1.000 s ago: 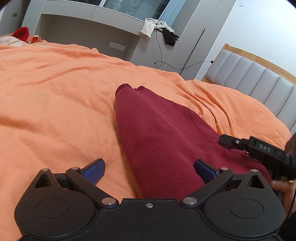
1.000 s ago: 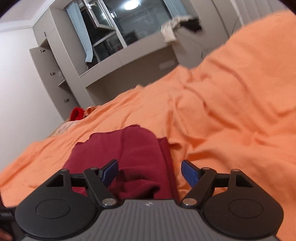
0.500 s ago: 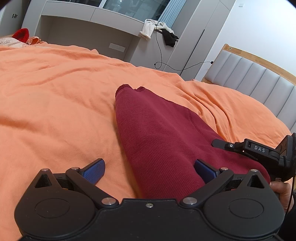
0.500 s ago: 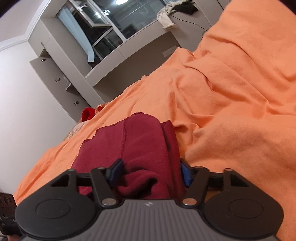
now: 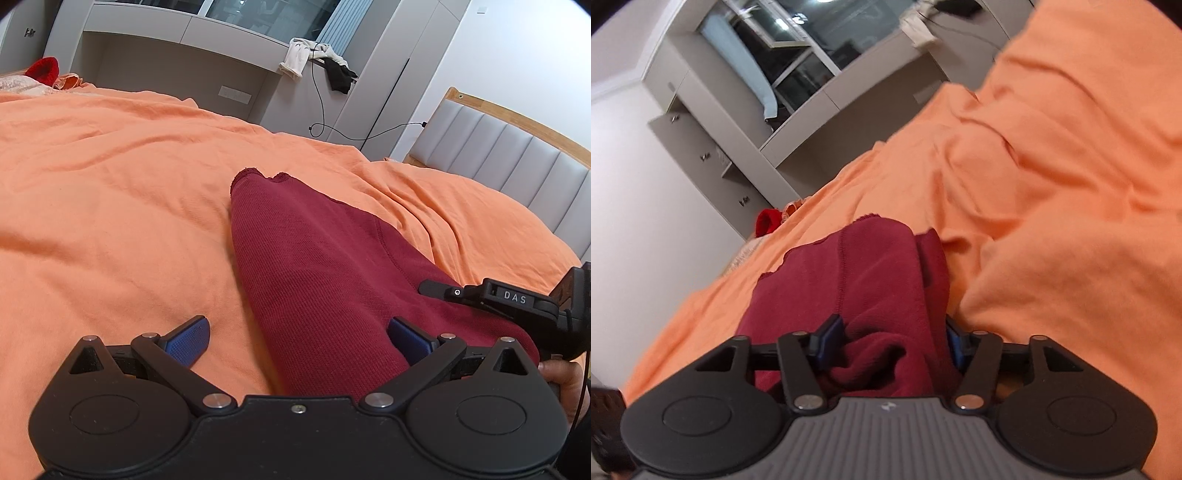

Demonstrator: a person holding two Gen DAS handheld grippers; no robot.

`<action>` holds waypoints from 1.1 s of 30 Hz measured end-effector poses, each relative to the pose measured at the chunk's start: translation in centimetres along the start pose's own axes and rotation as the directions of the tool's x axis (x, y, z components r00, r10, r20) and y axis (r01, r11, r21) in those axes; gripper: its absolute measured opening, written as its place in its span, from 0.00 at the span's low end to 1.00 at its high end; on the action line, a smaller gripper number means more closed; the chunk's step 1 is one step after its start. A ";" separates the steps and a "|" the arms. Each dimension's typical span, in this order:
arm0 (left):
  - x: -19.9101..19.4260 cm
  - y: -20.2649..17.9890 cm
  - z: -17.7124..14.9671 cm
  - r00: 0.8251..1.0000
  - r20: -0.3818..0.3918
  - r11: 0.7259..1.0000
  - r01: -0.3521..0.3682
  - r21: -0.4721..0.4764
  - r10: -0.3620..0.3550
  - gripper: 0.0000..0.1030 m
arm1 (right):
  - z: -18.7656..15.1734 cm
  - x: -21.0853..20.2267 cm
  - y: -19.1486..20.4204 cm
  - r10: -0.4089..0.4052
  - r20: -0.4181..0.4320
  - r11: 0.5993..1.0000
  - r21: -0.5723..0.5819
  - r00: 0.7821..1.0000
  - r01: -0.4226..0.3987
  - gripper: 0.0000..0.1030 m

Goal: Fold small clothes

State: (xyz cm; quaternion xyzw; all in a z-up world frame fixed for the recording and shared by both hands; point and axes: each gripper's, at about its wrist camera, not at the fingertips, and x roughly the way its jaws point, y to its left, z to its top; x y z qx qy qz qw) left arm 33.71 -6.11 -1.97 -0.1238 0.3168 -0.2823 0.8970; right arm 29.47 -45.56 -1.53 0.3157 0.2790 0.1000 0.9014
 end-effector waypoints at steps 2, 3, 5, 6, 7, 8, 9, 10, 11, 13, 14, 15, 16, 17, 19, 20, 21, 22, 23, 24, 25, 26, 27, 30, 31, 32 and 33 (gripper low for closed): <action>0.0 0.0 0.0 1.000 0.000 1.000 0.000 0.000 0.000 1.00 | 0.1 0.2 -0.4 0.014 -0.014 1.000 0.025 1.000 -0.013 0.62; 0.0 0.0 0.0 1.000 -0.001 1.000 0.000 0.000 0.000 1.00 | 0.1 0.3 -0.5 0.012 -0.016 1.000 0.027 1.000 -0.012 0.62; 0.0 0.0 0.0 1.000 -0.003 1.000 -0.001 -0.001 0.001 1.00 | 0.0 0.3 -0.2 0.000 -0.015 1.000 0.011 1.000 0.000 0.62; 0.1 0.0 0.0 1.000 -0.004 1.000 -0.001 -0.002 0.001 1.00 | 0.0 0.3 0.1 -0.006 -0.017 1.000 -0.003 1.000 0.006 0.58; 0.1 0.0 0.0 1.000 -0.004 1.000 -0.002 -0.001 0.002 1.00 | -0.1 0.3 0.3 -0.011 -0.015 1.000 -0.015 1.000 0.011 0.56; 0.1 0.0 0.1 1.000 -0.007 1.000 -0.004 0.000 0.004 1.00 | -0.1 0.3 0.5 -0.014 -0.014 1.000 -0.025 1.000 0.013 0.53; 0.1 0.0 0.1 1.000 -0.011 1.000 -0.005 -0.002 0.005 1.00 | -0.1 0.2 0.6 -0.015 -0.011 0.999 -0.032 1.000 0.015 0.51; 0.2 -0.1 0.2 1.000 -0.015 1.000 -0.007 -0.005 0.007 1.00 | -0.2 0.2 0.8 -0.017 -0.008 0.999 -0.037 1.000 0.017 0.50; 0.2 -0.1 0.3 1.000 -0.018 1.000 -0.008 -0.007 0.008 1.00 | -0.2 0.1 0.9 -0.019 -0.006 0.999 -0.042 1.000 0.019 0.48; 0.2 -0.2 0.4 1.000 -0.022 1.000 -0.013 -0.003 0.013 1.00 | -0.2 0.1 1.1 -0.021 -0.005 0.999 -0.048 1.000 0.021 0.47; 0.3 -0.2 0.5 1.000 -0.024 1.000 -0.015 -0.001 0.015 0.99 | -0.2 0.1 1.1 -0.022 -0.005 0.999 -0.049 1.000 0.022 0.47; 0.4 -0.3 0.5 1.000 -0.026 1.000 -0.016 0.001 0.016 0.99 | -0.1 0.1 1.1 -0.022 -0.006 0.999 -0.048 1.000 0.022 0.47; 0.4 -0.3 0.6 0.999 -0.030 1.000 -0.015 0.003 0.015 1.00 | -0.1 0.1 1.1 -0.023 -0.006 0.999 -0.048 1.000 0.022 0.47; 0.5 -0.3 0.6 0.999 -0.034 1.000 -0.015 0.003 0.015 1.00 | -0.1 0.1 1.0 -0.023 -0.007 0.999 -0.048 1.000 0.023 0.47; 0.6 -0.3 0.8 0.999 -0.044 1.000 -0.010 0.002 0.010 0.99 | -0.1 0.0 1.0 -0.025 -0.006 0.998 -0.049 1.000 0.025 0.47; 0.7 -0.3 0.8 0.999 -0.047 1.000 -0.008 0.002 0.008 0.98 | -0.1 0.0 1.1 -0.026 -0.005 0.998 -0.049 1.000 0.025 0.47; 0.7 -0.4 0.8 0.999 -0.050 1.000 -0.004 0.003 0.004 0.97 | -0.1 0.0 1.1 -0.026 -0.005 0.999 -0.047 1.000 0.026 0.47; 0.7 -0.4 0.9 0.999 -0.053 1.000 0.000 0.006 0.000 0.95 | -0.2 0.1 1.2 -0.027 -0.004 0.999 -0.047 1.000 0.026 0.47; 0.8 -0.5 0.9 0.998 -0.055 1.000 0.004 0.007 -0.004 0.93 | -0.2 0.1 1.3 -0.029 -0.004 0.998 -0.049 1.000 0.029 0.47; 0.8 -0.5 1.0 0.998 -0.059 1.000 0.012 0.006 -0.012 0.91 | -0.2 0.1 1.4 -0.033 -0.002 0.998 -0.054 0.999 0.033 0.47; 0.8 -0.6 1.0 0.998 -0.062 1.000 0.023 0.005 -0.022 0.85 | -0.3 0.1 1.6 -0.038 0.000 0.997 -0.062 0.999 0.038 0.46; 0.8 -0.7 1.0 0.997 -0.064 0.999 0.038 -0.001 -0.038 0.78 | -0.3 0.1 1.9 -0.045 0.003 0.996 -0.077 0.999 0.045 0.44; 0.9 -0.8 1.0 0.997 -0.065 0.999 0.051 -0.006 -0.052 0.74 | -0.3 0.1 2.2 -0.050 0.006 0.994 -0.094 0.999 0.050 0.41; 0.7 -1.4 0.8 0.998 -0.048 0.999 0.051 0.019 -0.050 0.68 | -0.5 0.0 3.6 -0.075 0.020 0.982 -0.173 0.997 0.078 0.32; 0.6 -1.5 0.8 0.998 -0.038 0.998 0.051 0.031 -0.050 0.62 | -0.5 -0.1 4.0 -0.074 0.024 0.977 -0.198 0.997 0.077 0.29; 0.4 -1.7 0.8 0.998 -0.025 0.998 0.051 0.040 -0.050 0.56 | -0.6 -0.2 4.5 -0.076 0.036 0.972 -0.219 0.996 0.082 0.28; 0.2 -1.9 0.8 0.999 -0.010 0.997 0.048 0.056 -0.048 0.52 | -0.6 -0.4 5.0 -0.082 0.050 0.966 -0.242 0.995 0.091 0.26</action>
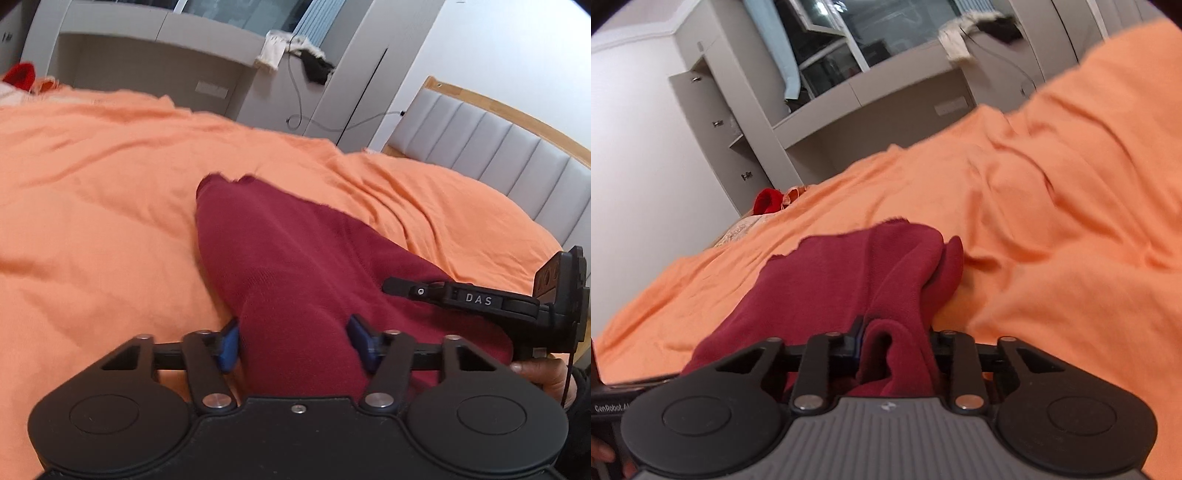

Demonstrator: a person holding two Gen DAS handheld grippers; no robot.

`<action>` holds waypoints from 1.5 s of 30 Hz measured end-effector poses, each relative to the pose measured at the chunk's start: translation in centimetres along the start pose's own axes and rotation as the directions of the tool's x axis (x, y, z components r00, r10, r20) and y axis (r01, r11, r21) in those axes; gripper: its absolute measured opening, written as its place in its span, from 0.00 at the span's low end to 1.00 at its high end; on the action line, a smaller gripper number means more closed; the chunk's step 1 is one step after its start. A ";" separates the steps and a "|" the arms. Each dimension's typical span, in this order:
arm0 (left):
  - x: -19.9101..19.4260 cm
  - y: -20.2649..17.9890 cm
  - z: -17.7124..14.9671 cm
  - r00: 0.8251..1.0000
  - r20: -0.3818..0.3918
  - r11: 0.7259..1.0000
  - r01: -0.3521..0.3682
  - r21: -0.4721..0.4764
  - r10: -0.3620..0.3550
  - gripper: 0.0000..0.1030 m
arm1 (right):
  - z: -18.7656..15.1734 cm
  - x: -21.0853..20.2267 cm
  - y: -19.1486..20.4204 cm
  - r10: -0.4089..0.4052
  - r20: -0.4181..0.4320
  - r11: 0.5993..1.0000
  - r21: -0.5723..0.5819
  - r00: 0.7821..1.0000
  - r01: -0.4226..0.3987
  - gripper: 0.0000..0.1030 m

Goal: Fold small clothes

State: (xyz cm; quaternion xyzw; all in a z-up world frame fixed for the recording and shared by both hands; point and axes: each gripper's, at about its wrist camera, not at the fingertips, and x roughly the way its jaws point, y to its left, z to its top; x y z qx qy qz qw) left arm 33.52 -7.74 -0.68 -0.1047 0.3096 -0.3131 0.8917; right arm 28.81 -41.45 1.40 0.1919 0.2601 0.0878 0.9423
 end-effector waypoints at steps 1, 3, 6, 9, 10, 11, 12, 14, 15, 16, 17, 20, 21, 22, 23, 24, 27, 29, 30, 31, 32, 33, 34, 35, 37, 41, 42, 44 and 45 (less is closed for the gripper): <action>-0.3 -0.4 0.1 1.000 0.014 1.000 -0.004 0.022 0.004 0.46 | 0.2 -0.2 0.4 -0.003 0.011 1.000 -0.020 1.000 0.003 0.25; -0.7 -1.1 0.3 0.999 0.041 0.997 -0.019 0.075 0.016 0.41 | 0.6 -0.9 1.4 0.012 0.050 0.999 -0.049 0.999 -0.010 0.24; -1.5 -1.8 0.9 0.997 0.068 0.990 -0.034 0.138 0.025 0.38 | 1.0 -1.7 3.5 0.043 0.111 0.993 -0.115 0.993 -0.031 0.23; -2.9 -1.8 1.7 0.989 0.132 0.979 -0.087 0.184 0.063 0.36 | 1.1 -1.6 6.2 0.079 0.148 0.978 -0.203 0.986 -0.048 0.23; -3.5 -1.7 2.0 0.985 0.155 0.976 -0.106 0.190 0.077 0.35 | 1.0 -1.4 7.0 0.087 0.159 0.972 -0.229 0.984 -0.049 0.23; -4.2 -1.4 2.3 0.980 0.178 0.974 -0.125 0.188 0.092 0.35 | 1.0 -1.2 7.9 0.098 0.174 0.966 -0.253 0.980 -0.052 0.23; -4.8 -1.1 2.6 0.974 0.199 0.973 -0.143 0.180 0.107 0.35 | 0.9 -0.9 8.6 0.110 0.186 0.962 -0.266 0.976 -0.057 0.23; -6.0 -0.4 3.1 0.962 0.235 0.970 -0.178 0.167 0.137 0.35 | 1.2 -0.1 9.8 0.132 0.204 0.960 -0.271 0.970 -0.074 0.23; -6.4 -0.1 3.3 0.957 0.249 0.967 -0.196 0.165 0.151 0.35 | 1.3 0.4 10.3 0.139 0.206 0.959 -0.271 0.969 -0.080 0.23; -6.7 0.3 3.4 0.951 0.261 0.963 -0.215 0.164 0.168 0.35 | 1.4 1.0 10.6 0.144 0.204 0.959 -0.271 0.968 -0.085 0.23; -7.0 0.6 3.5 0.946 0.267 0.959 -0.231 0.162 0.183 0.35 | 1.4 1.6 10.9 0.146 0.200 0.959 -0.270 0.969 -0.089 0.23; -7.0 1.8 3.4 0.943 0.244 0.953 -0.266 0.145 0.226 0.35 | 1.0 3.5 11.4 0.135 0.161 0.957 -0.278 0.978 -0.086 0.23; -6.9 2.1 3.3 0.944 0.226 0.951 -0.275 0.141 0.240 0.35 | 0.8 4.1 11.4 0.124 0.140 0.955 -0.285 0.982 -0.080 0.23; -6.8 2.4 3.2 0.946 0.206 0.949 -0.283 0.138 0.252 0.36 | 0.5 4.6 11.4 0.110 0.121 0.954 -0.290 0.987 -0.070 0.23; -6.6 2.6 3.0 0.947 0.185 0.948 -0.290 0.134 0.263 0.36 | 0.3 4.9 11.4 0.090 0.108 0.955 -0.292 0.990 -0.055 0.24; -6.4 2.9 2.9 0.947 0.168 0.946 -0.296 0.129 0.273 0.36 | 0.1 5.2 11.3 0.073 0.097 0.957 -0.288 0.993 -0.042 0.25; -6.3 3.6 2.3 0.944 0.134 0.942 -0.317 0.110 0.302 0.40 | 0.0 5.5 10.6 0.040 0.062 0.969 -0.248 0.997 -0.023 0.30; -6.3 4.0 2.5 0.942 0.119 0.942 -0.324 0.092 0.313 0.42 | -0.1 5.6 10.3 0.021 0.046 0.974 -0.228 0.999 -0.010 0.35; -6.4 4.2 2.4 0.942 0.113 0.942 -0.325 0.079 0.316 0.43 | -0.2 5.6 10.1 0.011 0.040 0.975 -0.221 0.999 -0.002 0.39; -6.3 4.3 2.5 0.942 0.107 0.943 -0.327 0.065 0.319 0.45 | -0.3 5.5 10.0 0.003 0.036 0.976 -0.216 0.999 0.005 0.40; -6.3 4.4 2.5 0.941 0.102 0.943 -0.329 0.056 0.322 0.46 | -0.4 5.3 9.9 -0.001 0.034 0.977 -0.212 0.999 0.008 0.42; -6.2 4.6 2.6 0.940 0.099 0.942 -0.332 0.050 0.326 0.46 | -0.5 5.2 9.9 -0.003 0.034 0.978 -0.209 0.999 0.010 0.45; -6.2 4.6 2.4 0.938 0.098 0.940 -0.337 0.046 0.331 0.47 | -0.6 5.1 9.9 -0.007 0.035 0.978 -0.208 0.999 0.014 0.47; -6.1 4.6 2.3 0.936 0.098 0.938 -0.342 0.045 0.337 0.49 | -0.5 4.9 9.8 -0.013 0.036 0.978 -0.209 0.999 0.020 0.50; -6.1 4.6 2.2 0.932 0.100 0.934 -0.353 0.048 0.347 0.53 | -0.6 4.7 9.7 -0.026 0.039 0.977 -0.210 0.999 0.034 0.56; -6.3 4.6 2.3 0.917 0.091 0.921 -0.390 0.017 0.387 0.83 | -0.5 4.3 9.7 -0.036 0.044 0.981 -0.188 0.998 0.044 0.73; -6.4 4.7 2.3 0.913 0.087 0.917 -0.399 -0.002 0.398 0.86 | -0.5 4.3 9.6 -0.035 0.045 0.983 -0.181 0.998 0.042 0.77; -6.7 5.0 2.4 0.914 0.080 0.918 -0.395 -0.041 0.397 0.89 | -0.4 4.2 9.5 -0.031 0.049 0.985 -0.170 0.998 0.039 0.84; -6.8 5.3 2.4 0.917 0.074 0.920 -0.388 -0.059 0.391 0.89 | -0.4 4.2 9.4 -0.030 0.051 0.985 -0.167 0.998 0.038 0.86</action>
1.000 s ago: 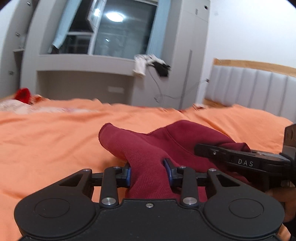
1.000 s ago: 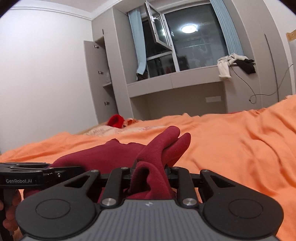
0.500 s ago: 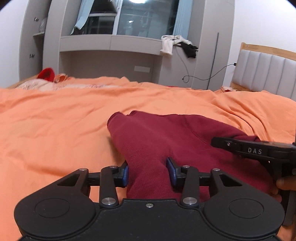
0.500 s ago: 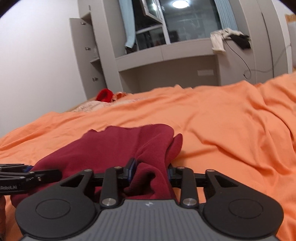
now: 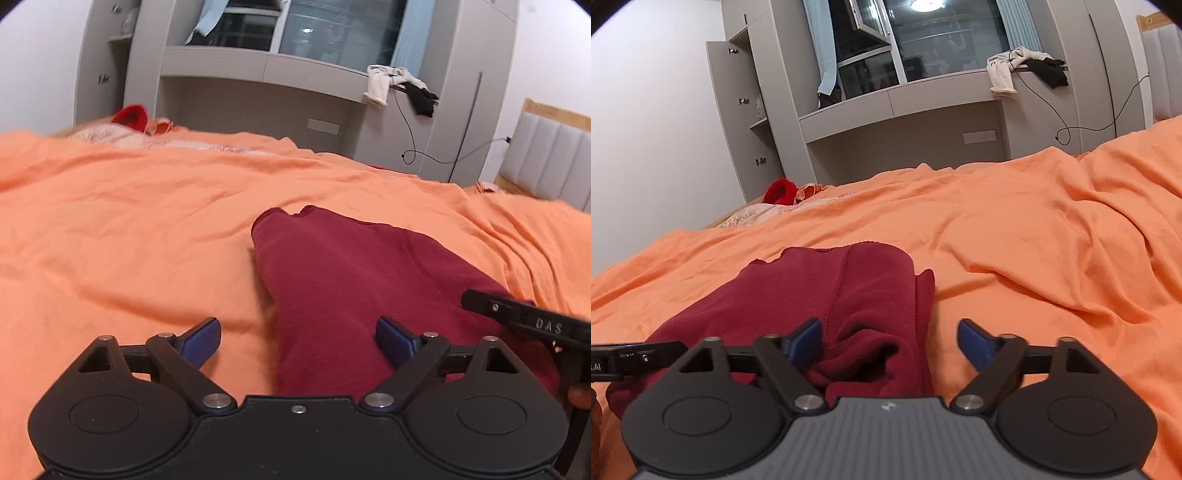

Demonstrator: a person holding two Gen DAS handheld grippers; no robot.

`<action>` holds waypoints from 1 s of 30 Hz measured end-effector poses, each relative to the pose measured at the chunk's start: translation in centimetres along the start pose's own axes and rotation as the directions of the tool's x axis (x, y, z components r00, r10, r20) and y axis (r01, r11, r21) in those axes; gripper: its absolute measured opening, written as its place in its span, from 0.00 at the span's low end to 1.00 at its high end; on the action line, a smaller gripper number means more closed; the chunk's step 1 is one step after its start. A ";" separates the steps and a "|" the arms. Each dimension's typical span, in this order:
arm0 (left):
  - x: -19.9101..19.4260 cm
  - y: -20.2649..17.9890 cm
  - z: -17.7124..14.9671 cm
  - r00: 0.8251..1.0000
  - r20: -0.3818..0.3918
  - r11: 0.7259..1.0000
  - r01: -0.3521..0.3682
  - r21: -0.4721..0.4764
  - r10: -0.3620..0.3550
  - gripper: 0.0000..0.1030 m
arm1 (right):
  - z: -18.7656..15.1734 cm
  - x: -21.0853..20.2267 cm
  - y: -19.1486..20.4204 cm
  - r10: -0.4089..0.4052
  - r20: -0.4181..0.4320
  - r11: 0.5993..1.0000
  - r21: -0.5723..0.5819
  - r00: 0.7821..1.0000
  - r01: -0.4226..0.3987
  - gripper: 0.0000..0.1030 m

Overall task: Fold small clothes
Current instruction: 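Open both grippers and lift them away from the folded shirt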

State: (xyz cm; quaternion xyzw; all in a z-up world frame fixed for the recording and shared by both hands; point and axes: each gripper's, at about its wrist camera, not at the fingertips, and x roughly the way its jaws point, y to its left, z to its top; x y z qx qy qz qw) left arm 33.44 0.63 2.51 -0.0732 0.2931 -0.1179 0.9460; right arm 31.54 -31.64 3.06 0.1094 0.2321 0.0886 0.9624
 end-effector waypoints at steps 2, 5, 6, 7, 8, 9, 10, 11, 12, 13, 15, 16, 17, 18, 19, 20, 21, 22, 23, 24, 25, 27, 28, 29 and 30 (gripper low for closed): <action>-0.1 0.3 0.0 1.000 -0.004 1.000 -0.005 -0.023 0.005 0.95 | 0.1 -0.1 0.1 0.001 0.004 1.000 0.004 1.000 -0.001 0.89; -0.1 0.3 -0.1 1.000 0.004 0.999 -0.023 -0.028 0.023 0.97 | 0.1 -0.5 0.2 -0.004 0.019 1.000 0.006 1.000 0.003 0.97; -0.2 0.3 0.0 1.000 0.006 0.999 -0.024 -0.026 0.024 0.97 | 0.0 -0.8 0.1 -0.002 0.028 1.000 0.007 1.000 0.002 0.99; -0.3 0.3 -0.1 1.000 0.008 0.999 -0.027 -0.024 0.027 0.97 | 0.0 -1.0 0.1 0.002 0.037 1.000 0.008 0.999 -0.002 0.99; -0.5 0.2 -0.1 0.999 0.012 0.999 -0.030 -0.023 0.031 0.98 | 0.0 -1.3 0.1 0.008 0.047 1.000 0.011 0.999 -0.009 0.99; -0.7 0.2 -0.1 0.999 0.017 0.999 -0.034 -0.020 0.035 0.98 | 0.0 -1.7 0.0 0.011 0.056 1.000 0.014 0.998 -0.012 0.99; -0.8 0.2 -0.1 0.999 0.024 0.999 -0.039 -0.016 0.040 0.99 | 0.0 -2.0 0.0 0.013 0.066 1.000 0.016 0.998 -0.014 0.99; -1.1 0.1 -0.1 0.998 0.033 0.999 -0.046 -0.011 0.047 0.99 | -0.1 -2.5 0.0 0.014 0.080 1.000 0.017 0.997 -0.015 1.00; -1.3 0.0 -0.2 0.998 0.042 0.999 -0.054 -0.004 0.054 0.99 | -0.2 -3.1 -0.1 0.012 0.095 1.000 0.015 0.995 -0.014 1.00; -1.5 -0.2 -0.1 0.997 0.052 0.998 -0.059 0.005 0.059 0.99 | -0.2 -3.6 0.0 0.009 0.109 1.000 0.012 0.994 -0.010 1.00; -2.3 -0.5 -0.1 0.994 0.084 0.997 -0.071 0.028 0.069 0.99 | -0.2 -4.8 0.2 0.004 0.140 1.000 -0.003 0.990 -0.004 1.00; -2.7 -0.7 -0.1 0.992 0.102 0.996 -0.079 0.038 0.075 0.99 | -0.3 -5.4 0.4 0.003 0.159 1.000 -0.018 0.987 0.000 1.00; -3.2 -1.0 -0.2 0.989 0.124 0.995 -0.086 0.050 0.079 0.99 | -0.4 -6.0 0.6 0.000 0.175 0.999 -0.035 0.985 0.006 1.00; -3.8 -1.3 -0.5 0.985 0.149 0.994 -0.095 0.063 0.085 0.99 | -0.4 -6.6 0.8 -0.002 0.189 0.999 -0.053 0.982 0.013 1.00; -4.3 -1.5 -0.6 0.982 0.168 0.992 -0.105 0.074 0.091 0.99 | -0.5 -7.2 1.1 -0.004 0.204 0.997 -0.073 0.979 0.019 1.00; -4.8 -1.8 -0.9 0.978 0.187 0.990 -0.114 0.085 0.097 0.99 | -0.6 -7.8 1.4 -0.006 0.221 0.995 -0.094 0.975 0.027 1.00; -5.4 -2.1 -1.2 0.973 0.206 0.988 -0.122 0.097 0.101 0.99 | -0.8 -8.4 1.6 -0.006 0.236 0.994 -0.108 0.972 0.032 1.00; -5.9 -2.5 -1.6 0.970 0.223 0.986 -0.127 0.108 0.101 0.99 | -0.9 -9.1 1.9 -0.005 0.253 0.992 -0.120 0.967 0.037 1.00; -6.4 -2.8 -2.0 0.967 0.237 0.985 -0.129 0.118 0.098 0.99 | -1.0 -9.7 2.2 -0.004 0.267 0.991 -0.125 0.964 0.038 1.00; -6.9 -3.1 -2.4 0.964 0.251 0.984 -0.126 0.129 0.091 0.99 | -1.1 -10.4 2.5 0.000 0.281 0.991 -0.128 0.960 0.038 1.00; -7.4 -3.3 -2.8 0.960 0.267 0.982 -0.124 0.143 0.082 0.99 | -1.3 -11.1 2.7 0.005 0.295 0.991 -0.128 0.955 0.035 1.00; -8.4 -3.8 -3.6 0.952 0.298 0.977 -0.129 0.171 0.073 0.99 | -1.7 -12.5 3.2 0.012 0.321 0.991 -0.127 0.947 0.030 1.00; -8.9 -4.1 -4.1 0.948 0.312 0.974 -0.131 0.185 0.069 0.99 | -2.0 -13.3 3.4 0.013 0.334 0.992 -0.126 0.942 0.031 1.00; -9.4 -4.3 -4.6 0.943 0.326 0.971 -0.134 0.199 0.063 0.99 | -2.3 -14.1 3.7 0.013 0.348 0.991 -0.126 0.937 0.033 1.00; -10.1 -4.5 -5.1 0.938 0.341 0.967 -0.140 0.214 0.060 0.99 | -2.6 -14.8 3.9 0.011 0.360 0.991 -0.126 0.933 0.037 1.00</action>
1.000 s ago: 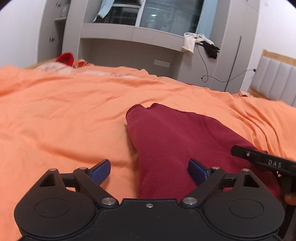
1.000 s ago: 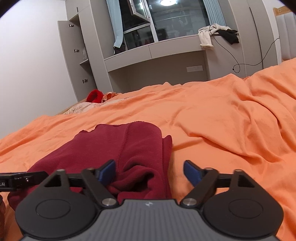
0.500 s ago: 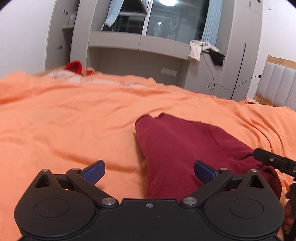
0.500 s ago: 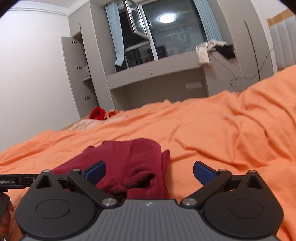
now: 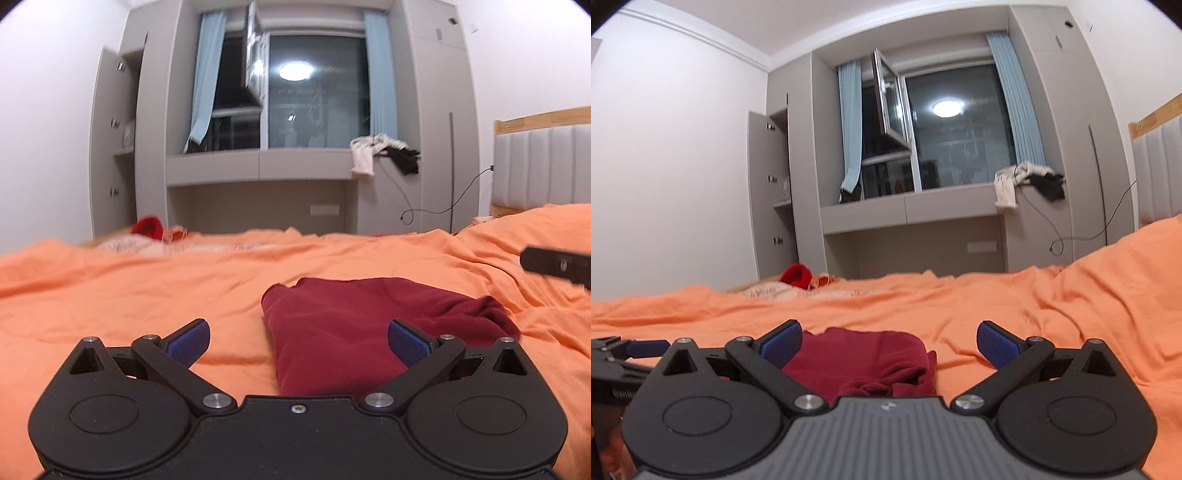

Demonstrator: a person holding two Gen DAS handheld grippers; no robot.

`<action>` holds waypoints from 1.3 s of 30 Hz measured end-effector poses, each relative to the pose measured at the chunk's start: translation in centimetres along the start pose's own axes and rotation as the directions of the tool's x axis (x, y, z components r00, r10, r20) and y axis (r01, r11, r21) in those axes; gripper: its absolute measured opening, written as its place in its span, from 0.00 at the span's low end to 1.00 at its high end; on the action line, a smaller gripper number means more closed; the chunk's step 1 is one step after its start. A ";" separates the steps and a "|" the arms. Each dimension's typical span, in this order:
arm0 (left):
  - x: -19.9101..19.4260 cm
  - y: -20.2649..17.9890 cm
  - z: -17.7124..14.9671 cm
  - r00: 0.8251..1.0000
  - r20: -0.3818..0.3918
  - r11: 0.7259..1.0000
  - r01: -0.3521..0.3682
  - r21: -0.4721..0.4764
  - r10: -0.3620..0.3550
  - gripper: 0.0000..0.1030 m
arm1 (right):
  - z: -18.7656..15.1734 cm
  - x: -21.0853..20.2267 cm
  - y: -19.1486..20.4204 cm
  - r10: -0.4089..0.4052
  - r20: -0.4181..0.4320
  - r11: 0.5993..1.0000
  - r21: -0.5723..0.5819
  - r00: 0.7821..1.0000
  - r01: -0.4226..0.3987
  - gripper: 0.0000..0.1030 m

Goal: Fold small clothes

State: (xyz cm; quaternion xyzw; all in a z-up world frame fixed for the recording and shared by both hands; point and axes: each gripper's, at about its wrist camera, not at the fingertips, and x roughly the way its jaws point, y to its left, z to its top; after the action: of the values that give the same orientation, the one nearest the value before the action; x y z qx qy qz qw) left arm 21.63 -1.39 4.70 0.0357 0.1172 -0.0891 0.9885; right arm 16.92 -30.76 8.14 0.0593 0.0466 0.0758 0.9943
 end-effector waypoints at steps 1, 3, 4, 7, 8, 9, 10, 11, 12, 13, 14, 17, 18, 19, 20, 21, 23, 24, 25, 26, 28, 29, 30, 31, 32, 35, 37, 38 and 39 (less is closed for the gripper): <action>-0.7 -0.2 -0.2 1.000 0.012 1.000 -0.003 0.014 0.002 0.99 | 0.0 -0.8 0.2 -0.004 0.012 1.000 -0.002 1.000 0.004 1.00; -2.5 -0.3 -0.6 0.999 0.036 0.999 -0.015 0.030 0.014 0.99 | -0.2 -2.4 0.7 -0.011 0.034 1.000 -0.011 0.999 0.011 1.00; -3.3 -0.3 -0.8 0.999 0.044 0.999 -0.019 0.030 0.018 0.99 | -0.5 -3.2 0.9 -0.015 0.044 1.000 -0.019 0.999 0.016 1.00; -5.3 0.0 -1.5 0.998 0.050 0.999 -0.027 0.023 0.025 0.99 | -1.3 -5.2 1.8 -0.033 0.059 0.998 -0.052 0.998 0.036 1.00; -6.0 0.1 -1.7 0.998 0.050 0.999 -0.026 0.020 0.025 0.99 | -1.7 -5.8 2.2 -0.042 0.061 0.997 -0.065 0.997 0.046 1.00; -6.7 0.3 -1.9 0.998 0.051 1.000 -0.024 0.016 0.023 0.99 | -2.0 -6.4 2.5 -0.050 0.061 0.996 -0.072 0.997 0.054 1.00; -7.4 0.4 -2.2 0.998 0.052 1.000 -0.024 0.012 0.023 0.99 | -2.3 -6.8 2.8 -0.053 0.060 0.995 -0.075 0.997 0.058 1.00; -8.1 0.5 -2.5 0.998 0.052 1.000 -0.025 0.006 0.025 0.99 | -2.6 -7.4 3.0 -0.056 0.059 0.995 -0.073 0.997 0.060 1.00; -8.7 0.7 -2.7 0.998 0.051 1.000 -0.026 -0.003 0.027 0.99 | -2.9 -7.9 3.2 -0.056 0.057 0.996 -0.068 0.997 0.060 1.00; -9.2 0.9 -2.9 0.998 0.049 1.000 -0.027 -0.015 0.027 0.99 | -3.1 -8.4 3.4 -0.056 0.055 0.996 -0.064 0.997 0.060 1.00; -9.7 1.1 -3.2 0.998 0.048 0.999 -0.028 -0.025 0.029 0.99 | -3.3 -8.8 3.6 -0.057 0.052 0.996 -0.060 0.997 0.060 1.00; -11.1 1.6 -4.0 1.000 0.017 0.998 -0.022 -0.063 0.023 0.99 | -4.0 -10.1 4.1 -0.067 0.039 0.996 -0.048 0.997 0.069 1.00; -11.5 1.7 -4.3 1.000 0.002 0.997 -0.014 -0.073 0.014 0.99 | -4.2 -10.5 4.2 -0.072 0.034 0.996 -0.044 0.997 0.073 1.00; -11.9 1.9 -4.6 1.000 -0.010 0.997 -0.009 -0.079 0.008 0.99 | -4.5 -11.0 4.3 -0.080 0.026 0.996 -0.038 0.996 0.081 1.00; -12.2 1.9 -4.9 1.000 -0.018 0.996 -0.006 -0.084 0.004 0.99 | -4.8 -11.4 4.4 -0.088 0.019 0.996 -0.031 0.996 0.088 1.00; -12.6 1.9 -5.1 1.000 -0.021 0.996 -0.004 -0.087 0.002 0.99 | -5.1 -11.9 4.4 -0.094 0.015 0.995 -0.025 0.996 0.094 1.00; -13.4 1.8 -5.6 1.000 -0.028 0.996 -0.002 -0.088 -0.001 0.99 | -5.6 -13.0 4.4 -0.107 0.008 0.994 -0.017 0.994 0.107 1.00; -13.8 1.8 -5.8 0.999 -0.035 0.996 -0.001 -0.088 -0.002 0.99 | -5.9 -13.4 4.6 -0.116 0.007 0.993 -0.019 0.993 0.117 1.00; -14.0 1.7 -6.1 0.999 -0.044 0.996 -0.001 -0.088 -0.003 0.99 | -6.1 -13.7 4.7 -0.126 0.008 0.992 -0.024 0.992 0.126 1.00; -14.2 1.6 -6.5 0.998 -0.056 0.996 -0.003 -0.086 -0.002 0.99 | -6.2 -14.1 4.9 -0.133 0.010 0.991 -0.029 0.991 0.133 1.00; -14.5 1.5 -7.0 0.997 -0.077 0.997 -0.004 -0.078 -0.002 0.99 | -6.4 -14.5 5.0 -0.134 0.006 0.990 -0.033 0.991 0.134 1.00; -14.5 1.3 -7.2 0.997 -0.082 0.997 -0.003 -0.073 -0.003 0.99 | -6.6 -14.6 5.1 -0.134 0.000 0.990 -0.033 0.991 0.134 1.00; -14.6 1.2 -7.3 0.996 -0.084 0.998 0.000 -0.068 -0.005 0.99 | -6.7 -14.6 5.1 -0.136 -0.006 0.990 -0.034 0.991 0.135 1.00; -14.7 1.1 -7.3 0.997 -0.083 0.998 0.001 -0.061 -0.006 0.99 | -6.8 -14.5 5.2 -0.137 -0.012 0.990 -0.037 0.991 0.136 1.00; -14.8 1.1 -7.4 0.997 -0.080 0.998 -0.001 -0.056 -0.003 0.99 | -6.9 -14.5 5.2 -0.138 -0.016 0.990 -0.042 0.990 0.137 1.00; -14.8 1.2 -7.5 0.997 -0.078 0.998 -0.010 -0.064 0.005 0.99 | -7.0 -14.4 5.5 -0.139 -0.017 0.989 -0.052 0.990 0.138 1.00; -14.9 1.4 -7.4 0.997 -0.078 0.997 -0.016 -0.076 0.010 0.99 | -7.0 -14.5 5.5 -0.140 -0.018 0.989 -0.054 0.990 0.138 1.00; -14.8 1.4 -7.3 0.997 -0.078 0.997 -0.018 -0.080 0.012 0.99 | -7.1 -14.5 5.5 -0.140 -0.019 0.989 -0.053 0.990 0.138 1.00; -14.8 1.4 -7.3 0.997 -0.078 0.996 -0.020 -0.082 0.013 0.99 | -7.0 -14.4 5.5 -0.140 -0.021 0.989 -0.053 0.990 0.139 1.00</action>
State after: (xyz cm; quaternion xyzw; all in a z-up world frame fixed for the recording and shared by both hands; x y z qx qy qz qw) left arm 6.07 3.16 1.20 -0.0009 0.1586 -0.0745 0.9845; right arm 1.20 -26.82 3.07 0.0292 0.0607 0.0081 0.9977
